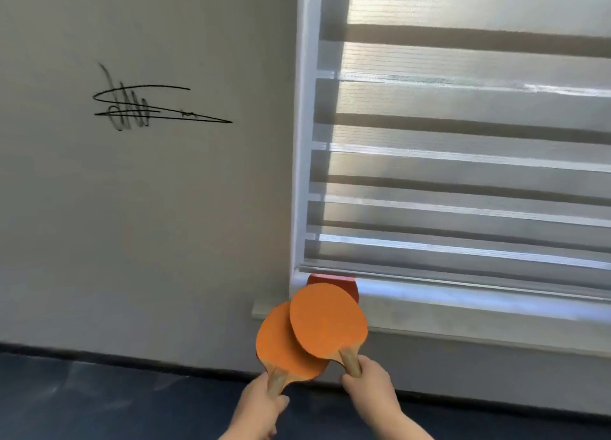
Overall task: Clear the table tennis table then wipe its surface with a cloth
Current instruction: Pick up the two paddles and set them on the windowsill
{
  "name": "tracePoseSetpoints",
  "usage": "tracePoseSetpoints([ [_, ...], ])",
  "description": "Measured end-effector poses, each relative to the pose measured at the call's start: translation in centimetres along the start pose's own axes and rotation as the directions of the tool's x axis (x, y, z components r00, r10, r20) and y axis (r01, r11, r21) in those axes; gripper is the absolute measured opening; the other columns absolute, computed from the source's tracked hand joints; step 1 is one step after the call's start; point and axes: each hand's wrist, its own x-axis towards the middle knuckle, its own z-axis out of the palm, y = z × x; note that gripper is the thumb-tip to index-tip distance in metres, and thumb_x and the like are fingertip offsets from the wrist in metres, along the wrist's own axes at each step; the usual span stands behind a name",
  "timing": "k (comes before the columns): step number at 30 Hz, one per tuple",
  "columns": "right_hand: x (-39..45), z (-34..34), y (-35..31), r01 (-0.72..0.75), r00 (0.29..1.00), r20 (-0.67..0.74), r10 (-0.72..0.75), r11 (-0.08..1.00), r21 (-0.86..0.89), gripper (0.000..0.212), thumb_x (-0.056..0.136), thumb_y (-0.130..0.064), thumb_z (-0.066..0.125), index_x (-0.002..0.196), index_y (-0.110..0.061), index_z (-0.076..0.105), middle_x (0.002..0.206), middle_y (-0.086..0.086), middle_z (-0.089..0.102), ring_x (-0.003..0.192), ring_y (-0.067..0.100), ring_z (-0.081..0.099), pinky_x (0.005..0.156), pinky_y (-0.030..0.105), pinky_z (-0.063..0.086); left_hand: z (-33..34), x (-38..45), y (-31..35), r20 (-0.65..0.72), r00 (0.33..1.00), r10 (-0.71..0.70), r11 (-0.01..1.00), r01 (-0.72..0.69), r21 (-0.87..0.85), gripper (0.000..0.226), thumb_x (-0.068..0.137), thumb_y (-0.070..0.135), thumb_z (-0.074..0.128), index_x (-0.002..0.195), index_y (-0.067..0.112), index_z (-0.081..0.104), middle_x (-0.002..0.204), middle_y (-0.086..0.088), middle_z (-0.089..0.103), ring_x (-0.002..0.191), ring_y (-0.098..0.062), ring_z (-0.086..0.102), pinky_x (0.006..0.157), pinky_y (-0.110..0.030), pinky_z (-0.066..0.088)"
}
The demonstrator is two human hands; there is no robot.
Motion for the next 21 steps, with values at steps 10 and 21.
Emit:
tracePoseSetpoints([
  [10,8.7,-3.6,1.5,-0.071,0.993,0.086,0.076,0.995,-0.064,0.004,0.081,-0.017,0.056,0.082,-0.018,0.060,0.079,-0.002,0.062,0.075,0.011,0.057,0.060,0.020,0.040,3.1,6.2,7.2,0.066,0.997,-0.050,0.997,0.046,0.060,0.015,0.086,0.020,0.054,0.100,0.024,0.055,0.076,-0.006,0.063,0.042,-0.012,0.053,0.044,-0.021,0.042],
  [21,16.6,-2.1,1.1,-0.142,0.987,0.067,0.149,0.984,-0.104,0.012,0.082,-0.014,0.052,0.090,-0.022,0.057,0.083,0.001,0.063,0.072,0.016,0.058,0.057,0.027,0.041,4.6,15.7,8.9,0.173,0.984,-0.036,0.998,0.025,0.065,0.016,0.089,0.023,0.054,0.105,0.024,0.052,0.072,-0.005,0.058,0.048,-0.015,0.050,0.043,-0.026,0.042],
])
